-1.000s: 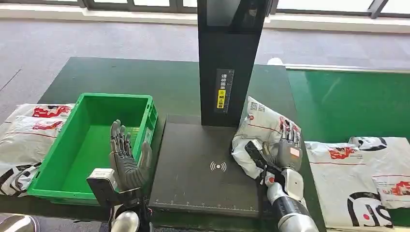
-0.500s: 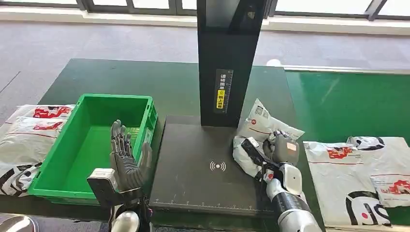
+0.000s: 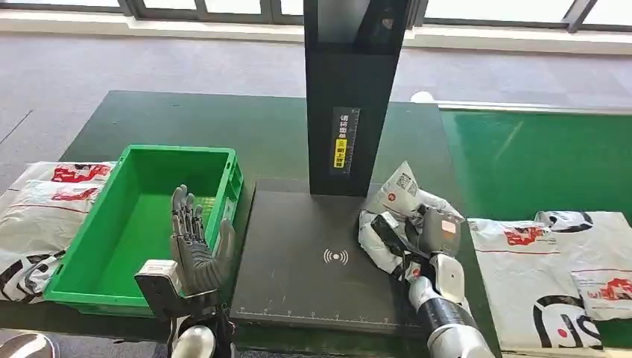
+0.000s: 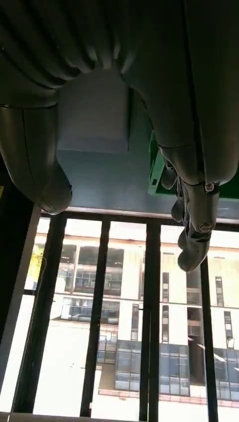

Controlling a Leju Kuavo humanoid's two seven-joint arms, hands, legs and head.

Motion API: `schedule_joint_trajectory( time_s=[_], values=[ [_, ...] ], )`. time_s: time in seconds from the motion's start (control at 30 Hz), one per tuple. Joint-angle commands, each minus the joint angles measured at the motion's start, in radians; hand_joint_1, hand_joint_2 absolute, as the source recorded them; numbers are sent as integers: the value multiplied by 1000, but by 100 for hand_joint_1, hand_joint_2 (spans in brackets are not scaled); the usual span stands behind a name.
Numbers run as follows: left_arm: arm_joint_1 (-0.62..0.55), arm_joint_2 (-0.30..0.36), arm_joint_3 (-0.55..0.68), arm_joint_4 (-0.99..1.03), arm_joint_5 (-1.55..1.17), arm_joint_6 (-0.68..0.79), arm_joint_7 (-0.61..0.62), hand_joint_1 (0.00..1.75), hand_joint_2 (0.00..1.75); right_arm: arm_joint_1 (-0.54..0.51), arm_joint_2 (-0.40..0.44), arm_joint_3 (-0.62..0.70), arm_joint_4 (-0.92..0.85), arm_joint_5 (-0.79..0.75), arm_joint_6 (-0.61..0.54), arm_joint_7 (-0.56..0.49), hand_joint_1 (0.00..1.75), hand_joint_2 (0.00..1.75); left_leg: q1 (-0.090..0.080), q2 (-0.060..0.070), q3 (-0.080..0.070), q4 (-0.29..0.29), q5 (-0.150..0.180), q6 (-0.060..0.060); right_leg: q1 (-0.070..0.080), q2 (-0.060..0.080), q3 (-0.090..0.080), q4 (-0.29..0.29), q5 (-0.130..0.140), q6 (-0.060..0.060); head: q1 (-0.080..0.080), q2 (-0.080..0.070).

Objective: Moved the parcel from conveyor to table for the left to box.

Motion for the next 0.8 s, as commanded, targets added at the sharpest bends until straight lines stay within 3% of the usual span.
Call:
schedule_joint_trajectory(
  time_s=[0.03,0.17,0.3,0.8],
  values=[
    [12,-42,18,37,-7,0,3,0,175,125,34,98,-236,-124,-89,-110,175,175,0,-1,0,-3,1,0,0,-2,0,-3,0,-1,0,0],
    [11,-41,17,36,-6,5,3,0,175,176,57,151,-369,-191,-90,-173,175,175,-1,1,-2,-3,0,0,0,0,0,-2,0,-1,0,0],
    [14,-38,20,27,-4,10,3,0,175,204,62,217,-417,-200,-74,-169,175,175,0,1,-5,-1,-1,0,0,0,-4,0,0,-1,0,0],
    [4,-36,23,30,-7,-4,3,0,175,230,78,374,-427,-214,-46,-187,175,175,0,2,-4,-3,0,-1,0,1,-3,-2,0,-2,0,0]
  ],
)
